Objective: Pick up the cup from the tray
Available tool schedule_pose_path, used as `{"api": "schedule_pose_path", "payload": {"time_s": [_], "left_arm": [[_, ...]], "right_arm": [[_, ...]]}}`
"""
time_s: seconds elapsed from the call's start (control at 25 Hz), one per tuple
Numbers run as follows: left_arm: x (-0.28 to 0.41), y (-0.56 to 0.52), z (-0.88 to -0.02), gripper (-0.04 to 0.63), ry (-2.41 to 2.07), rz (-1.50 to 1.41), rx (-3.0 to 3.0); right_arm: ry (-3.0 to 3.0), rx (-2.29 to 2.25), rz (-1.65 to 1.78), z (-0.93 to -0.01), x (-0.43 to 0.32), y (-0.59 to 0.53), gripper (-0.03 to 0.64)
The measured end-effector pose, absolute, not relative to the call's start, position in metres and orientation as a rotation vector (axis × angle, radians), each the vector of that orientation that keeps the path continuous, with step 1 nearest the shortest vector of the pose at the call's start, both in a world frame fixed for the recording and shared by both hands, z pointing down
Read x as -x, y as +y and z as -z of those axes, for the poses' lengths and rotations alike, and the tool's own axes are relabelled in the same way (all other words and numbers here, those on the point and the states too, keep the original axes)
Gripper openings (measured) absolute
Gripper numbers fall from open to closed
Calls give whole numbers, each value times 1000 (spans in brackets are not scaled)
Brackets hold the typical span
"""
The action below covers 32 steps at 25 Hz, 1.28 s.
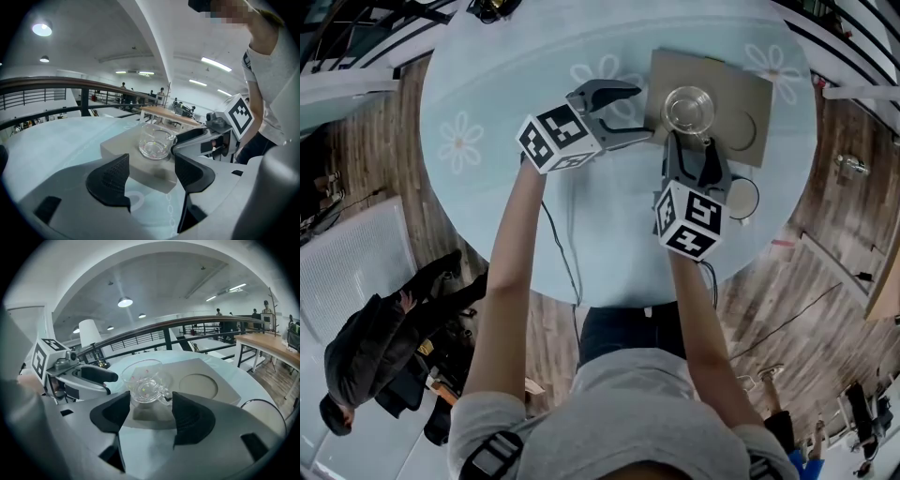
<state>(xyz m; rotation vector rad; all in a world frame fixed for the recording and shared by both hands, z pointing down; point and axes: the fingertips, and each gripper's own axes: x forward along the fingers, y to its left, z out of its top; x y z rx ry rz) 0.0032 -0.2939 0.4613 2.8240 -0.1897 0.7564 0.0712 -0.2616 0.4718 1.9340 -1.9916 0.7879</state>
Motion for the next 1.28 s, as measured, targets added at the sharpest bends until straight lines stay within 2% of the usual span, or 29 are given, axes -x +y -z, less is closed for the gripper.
{"api": "schedule_pose_path", "payload": {"time_s": [0.28, 0.32, 0.44, 0.68, 1.28], "left_arm": [[-12, -299, -461, 299, -140, -707, -2846], [-14, -298, -461, 299, -120, -711, -2857], [-21, -296, -463, 299, -65, -763, -2914], [-38, -298, -459, 299, -3, -747, -2974], [-54, -295, -461, 310, 33, -642, -3004]], "right_arm": [[-2055, -1839, -673, -471, -55, -253, 241], [-2048, -1852, -663, -470, -57, -253, 223], [-2005, -1898, -647, -472, -69, -256, 75], [-2021, -1829, -523, -472, -69, -256, 57], [-2174, -1714, -514, -468, -55, -254, 49]]}}
